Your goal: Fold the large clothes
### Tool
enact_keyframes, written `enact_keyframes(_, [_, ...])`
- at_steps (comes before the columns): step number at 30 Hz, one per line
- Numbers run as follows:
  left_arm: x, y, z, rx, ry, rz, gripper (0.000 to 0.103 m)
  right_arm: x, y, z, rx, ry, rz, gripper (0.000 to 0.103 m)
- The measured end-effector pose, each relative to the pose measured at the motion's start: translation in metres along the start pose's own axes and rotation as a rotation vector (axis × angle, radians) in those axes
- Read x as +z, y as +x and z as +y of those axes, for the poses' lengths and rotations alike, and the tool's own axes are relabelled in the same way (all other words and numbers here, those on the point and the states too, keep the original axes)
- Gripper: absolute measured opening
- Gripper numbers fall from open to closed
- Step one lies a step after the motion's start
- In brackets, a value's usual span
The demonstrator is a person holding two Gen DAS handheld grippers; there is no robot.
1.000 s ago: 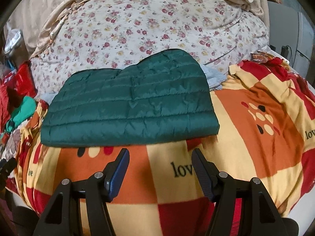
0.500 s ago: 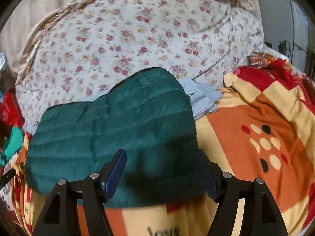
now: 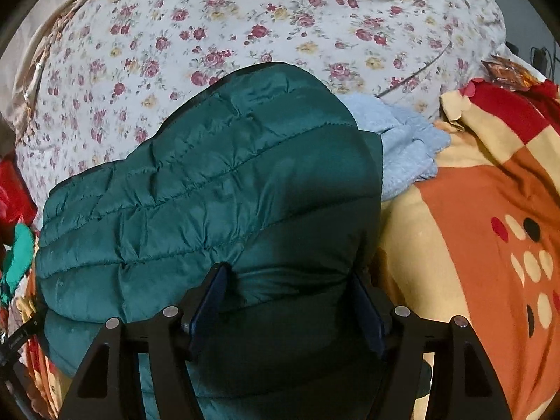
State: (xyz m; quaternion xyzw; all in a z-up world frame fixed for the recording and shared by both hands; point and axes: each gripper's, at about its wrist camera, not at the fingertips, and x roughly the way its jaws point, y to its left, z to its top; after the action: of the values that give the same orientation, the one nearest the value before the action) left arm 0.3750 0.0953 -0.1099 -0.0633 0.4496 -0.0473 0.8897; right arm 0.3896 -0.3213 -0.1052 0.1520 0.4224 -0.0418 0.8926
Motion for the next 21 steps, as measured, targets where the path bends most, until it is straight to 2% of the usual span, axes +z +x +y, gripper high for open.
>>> enact_keyframes(3, [-0.002, -0.015, -0.004, 0.054, 0.019, -0.049, 0.038, -0.001, -0.022, -0.003, -0.017, 0.021, -0.057, 0.068])
enact_keyframes(7, [-0.015, -0.055, -0.014, 0.163, 0.067, -0.183, 0.042, -0.016, -0.065, 0.008, -0.008, 0.009, -0.156, 0.068])
enact_keyframes(9, [-0.028, -0.083, -0.017, 0.219, 0.075, -0.281, 0.068, -0.03, -0.083, 0.02, 0.008, -0.027, -0.177, 0.068])
enact_keyframes(11, [-0.045, -0.112, -0.02, 0.264, 0.081, -0.397, 0.084, -0.049, -0.098, 0.034, 0.029, -0.067, -0.176, 0.068])
enact_keyframes(13, [-0.059, -0.133, -0.023, 0.289, 0.085, -0.455, 0.085, -0.075, -0.112, 0.05, 0.058, -0.097, -0.156, 0.068])
enact_keyframes(15, [-0.074, -0.153, -0.025, 0.276, 0.093, -0.479, 0.085, -0.098, -0.119, 0.063, 0.086, -0.116, -0.116, 0.068])
enact_keyframes(21, [-0.113, -0.182, -0.033, 0.147, 0.107, -0.405, 0.085, -0.167, -0.135, 0.09, 0.119, -0.168, -0.012, 0.068])
